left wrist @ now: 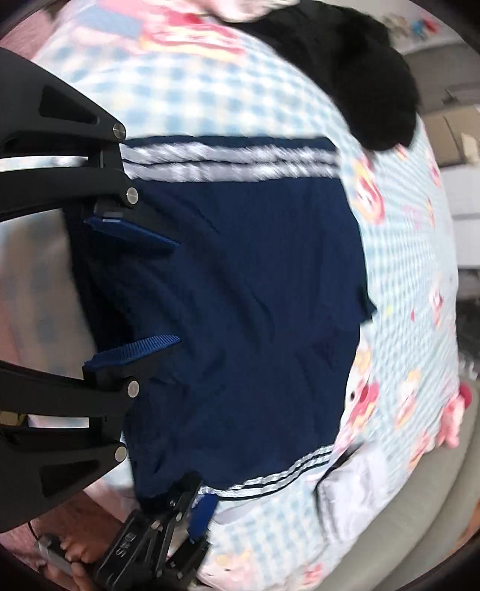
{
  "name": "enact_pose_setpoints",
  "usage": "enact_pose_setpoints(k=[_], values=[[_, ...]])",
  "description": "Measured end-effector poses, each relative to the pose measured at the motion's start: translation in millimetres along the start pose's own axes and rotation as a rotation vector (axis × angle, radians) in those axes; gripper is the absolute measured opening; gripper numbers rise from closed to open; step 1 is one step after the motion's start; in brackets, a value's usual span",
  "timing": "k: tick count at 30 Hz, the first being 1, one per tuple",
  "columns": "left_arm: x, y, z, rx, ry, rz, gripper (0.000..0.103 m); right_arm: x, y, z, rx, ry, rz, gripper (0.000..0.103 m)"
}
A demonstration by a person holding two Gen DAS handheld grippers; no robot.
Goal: Fold clothes
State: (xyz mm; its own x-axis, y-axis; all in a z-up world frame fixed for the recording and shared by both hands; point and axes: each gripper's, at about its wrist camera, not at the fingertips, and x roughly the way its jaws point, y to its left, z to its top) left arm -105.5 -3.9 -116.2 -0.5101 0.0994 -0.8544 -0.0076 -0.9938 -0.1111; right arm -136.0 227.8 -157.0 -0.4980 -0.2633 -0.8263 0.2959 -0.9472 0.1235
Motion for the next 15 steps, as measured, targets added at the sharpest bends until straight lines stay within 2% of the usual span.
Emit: enact_pose_setpoints(k=[2, 4, 7, 9, 10, 12, 15], values=[[-12.8, 13.5, -9.5, -0.049, -0.049, 0.005, 0.051, -3.9, -3.9, 1.0, 0.025, -0.016, 0.011, 0.049], [-22.4, 24.4, -15.3, -0.067, -0.101, 0.013, 0.051, -12.5, -3.5, 1.8, 0.021, -0.068, -0.012, 0.049], [-15.9, 43.4, -17.5, -0.09, -0.066, -0.053, 0.051, -15.6, -1.6, 0.3, 0.023, -0.072, -0.015, 0.049], [-8.9, 52.2, -22.5, -0.113, -0.048, -0.015, 0.048, -0.3, -3.8, -1.8, 0.042, -0.004, -0.021, 0.049], [-8.9, 56.6, -23.8, -0.129, -0.053, -0.009, 0.046, 0.5, -3.5, -2.1, 0.036, -0.002, -0.036, 0.049], [-20.8, 67.0, -24.8, -0.187, -0.114, -0.043, 0.045, -5.2, -2.7, -0.3, 0.025, -0.019, -0.061, 0.049], [-42.0, 81.4, -25.5, -0.236, -0.217, -0.058, 0.045, -24.6, -7.4, 0.5, 0.049, -0.104, -0.054, 0.049]])
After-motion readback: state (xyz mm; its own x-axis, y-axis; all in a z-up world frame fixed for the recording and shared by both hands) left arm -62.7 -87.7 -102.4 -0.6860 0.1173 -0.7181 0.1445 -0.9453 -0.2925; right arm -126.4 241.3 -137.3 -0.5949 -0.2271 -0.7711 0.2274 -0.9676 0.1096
